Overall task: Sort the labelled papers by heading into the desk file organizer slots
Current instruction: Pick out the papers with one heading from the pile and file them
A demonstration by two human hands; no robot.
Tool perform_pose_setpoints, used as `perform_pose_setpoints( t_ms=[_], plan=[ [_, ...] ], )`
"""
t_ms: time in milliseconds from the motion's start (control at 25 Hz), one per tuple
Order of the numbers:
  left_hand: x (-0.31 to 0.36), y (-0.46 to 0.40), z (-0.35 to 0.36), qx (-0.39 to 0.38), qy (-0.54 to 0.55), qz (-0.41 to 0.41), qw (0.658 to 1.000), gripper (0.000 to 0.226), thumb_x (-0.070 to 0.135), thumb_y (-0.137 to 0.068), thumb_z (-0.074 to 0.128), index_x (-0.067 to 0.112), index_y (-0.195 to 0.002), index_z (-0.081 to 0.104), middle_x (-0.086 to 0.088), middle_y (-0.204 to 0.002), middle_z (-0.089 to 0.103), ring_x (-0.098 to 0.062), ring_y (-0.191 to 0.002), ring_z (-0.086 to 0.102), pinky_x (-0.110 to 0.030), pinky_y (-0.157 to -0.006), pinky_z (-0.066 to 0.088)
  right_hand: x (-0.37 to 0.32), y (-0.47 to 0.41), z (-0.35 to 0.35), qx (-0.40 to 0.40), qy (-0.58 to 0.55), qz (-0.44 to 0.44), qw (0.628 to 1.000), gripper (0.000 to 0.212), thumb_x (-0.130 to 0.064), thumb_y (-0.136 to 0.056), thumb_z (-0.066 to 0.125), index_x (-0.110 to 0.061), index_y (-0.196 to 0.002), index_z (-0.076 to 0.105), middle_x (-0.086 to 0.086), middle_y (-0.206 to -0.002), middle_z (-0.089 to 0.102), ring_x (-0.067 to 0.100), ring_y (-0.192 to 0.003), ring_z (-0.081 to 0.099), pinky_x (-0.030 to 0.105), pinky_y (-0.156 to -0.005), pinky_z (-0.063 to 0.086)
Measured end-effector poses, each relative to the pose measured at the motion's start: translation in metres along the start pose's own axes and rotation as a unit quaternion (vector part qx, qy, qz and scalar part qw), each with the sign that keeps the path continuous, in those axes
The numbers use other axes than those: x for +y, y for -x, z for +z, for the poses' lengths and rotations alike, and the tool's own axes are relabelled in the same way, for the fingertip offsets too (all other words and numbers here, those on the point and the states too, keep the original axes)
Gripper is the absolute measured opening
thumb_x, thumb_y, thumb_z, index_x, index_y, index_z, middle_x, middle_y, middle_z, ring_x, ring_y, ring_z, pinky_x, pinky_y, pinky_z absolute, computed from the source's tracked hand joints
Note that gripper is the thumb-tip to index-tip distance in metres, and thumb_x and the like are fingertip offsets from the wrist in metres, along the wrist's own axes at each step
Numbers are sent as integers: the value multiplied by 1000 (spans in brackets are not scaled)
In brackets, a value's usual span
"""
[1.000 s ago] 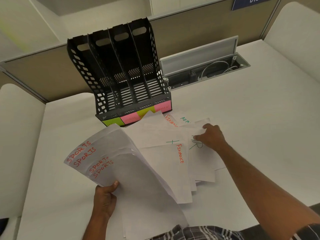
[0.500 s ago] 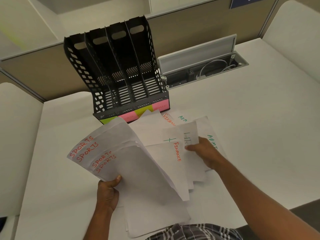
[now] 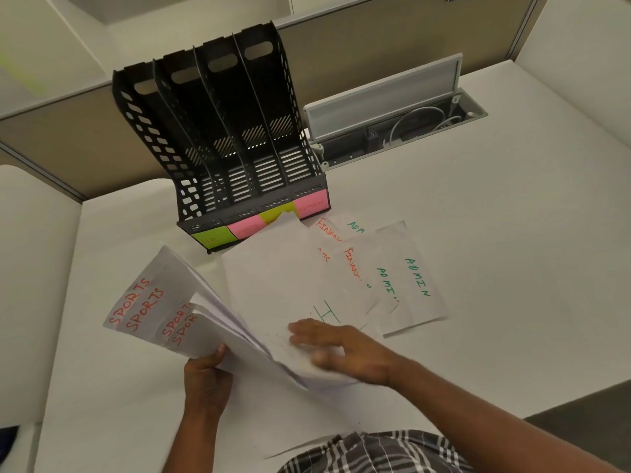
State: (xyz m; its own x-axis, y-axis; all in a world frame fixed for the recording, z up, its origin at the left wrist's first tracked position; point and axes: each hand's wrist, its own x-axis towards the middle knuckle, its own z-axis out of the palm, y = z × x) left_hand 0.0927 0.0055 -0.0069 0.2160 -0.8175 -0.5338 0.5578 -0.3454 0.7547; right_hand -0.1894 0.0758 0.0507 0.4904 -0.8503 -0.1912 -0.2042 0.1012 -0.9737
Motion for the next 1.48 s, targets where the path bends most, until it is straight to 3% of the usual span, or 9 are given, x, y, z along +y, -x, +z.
perform_pose_setpoints(
  t_ms=[80, 200, 320, 600, 760, 960, 1080, 1240, 1480],
  plan=[
    [0, -1, 0, -13, 4, -1, 1000, 54, -21, -85, 41, 19, -111, 68, 5, -95, 77, -13, -86, 73, -31, -82, 61, 3, -12, -11, 120, -124, 59, 983, 38, -46, -98, 55, -22, -122, 73, -12, -135, 64, 3, -132, 52, 15, -113, 33],
    [-1, -4, -2, -23, 1, -8, 1000, 60, -20, -85, 42, 25, -99, 80, 4, -99, 77, -15, -87, 74, -34, -81, 61, 11, -40, -33, 341, 112, 205, 910, 41, -36, -95, 62, -18, -132, 62, 1, -138, 60, 20, -132, 51, 24, -109, 39],
    [-2, -7, -4, -24, -14, -6, 1000, 63, -20, -82, 46, 31, -94, 81, 6, -99, 78, -14, -86, 75, -35, -80, 61, 19, -60, -44, 262, 261, 300, 880, 68, -44, -90, 62, -14, -146, 39, 11, -146, 41, 31, -135, 37, 46, -110, 36],
    [-2, -9, -6, -36, -14, 6, 999, 59, -15, -70, 54, 31, -93, 82, 6, -98, 78, -14, -87, 75, -32, -79, 62, 14, -87, -63, 292, 296, 291, 862, 40, -32, -91, 62, -13, -123, 48, 13, -122, 56, 32, -114, 53, 49, -94, 48],
    [-3, -11, -7, -33, -12, 0, 999, 63, -21, -79, 46, 29, -93, 82, 4, -98, 78, -15, -87, 74, -33, -80, 62, 0, -77, -52, 265, 222, 195, 918, 16, -30, -96, 59, -15, -99, 55, 6, -102, 68, 22, -88, 63, 36, -75, 52],
    [-2, -10, -4, -28, -11, 6, 1000, 66, -21, -82, 42, 31, -92, 82, 5, -97, 78, -14, -86, 75, -35, -81, 61, -22, -54, -18, 278, 386, 14, 880, 11, -13, -88, 58, -13, -81, 66, 7, -78, 69, 30, -70, 64, 28, -58, 33],
    [-2, -9, -3, -35, -12, 10, 999, 67, -21, -82, 43, 32, -94, 81, 6, -98, 78, -14, -87, 75, -33, -79, 62, -28, -54, -18, 261, 304, 92, 912, 27, -24, -99, 46, -15, -88, 69, 4, -87, 73, 25, -75, 62, 27, -60, 38],
    [-1, -11, -5, -27, -11, 4, 1000, 59, -17, -69, 54, 29, -92, 82, 5, -97, 78, -15, -85, 75, -34, -78, 62, -32, -53, -42, 338, 45, 186, 921, 38, -23, -97, 58, -17, -59, 60, -6, -62, 63, 14, -60, 57, 23, -58, 41],
    [-5, -16, -6, -32, -2, 0, 999, 57, -16, -67, 54, 26, -94, 82, 4, -96, 79, -16, -83, 76, -33, -75, 62, -45, -44, -59, 359, -7, 110, 927, 32, -22, -96, 64, -25, -64, 63, -18, -51, 64, -2, -45, 61, 6, -45, 40]
  ],
)
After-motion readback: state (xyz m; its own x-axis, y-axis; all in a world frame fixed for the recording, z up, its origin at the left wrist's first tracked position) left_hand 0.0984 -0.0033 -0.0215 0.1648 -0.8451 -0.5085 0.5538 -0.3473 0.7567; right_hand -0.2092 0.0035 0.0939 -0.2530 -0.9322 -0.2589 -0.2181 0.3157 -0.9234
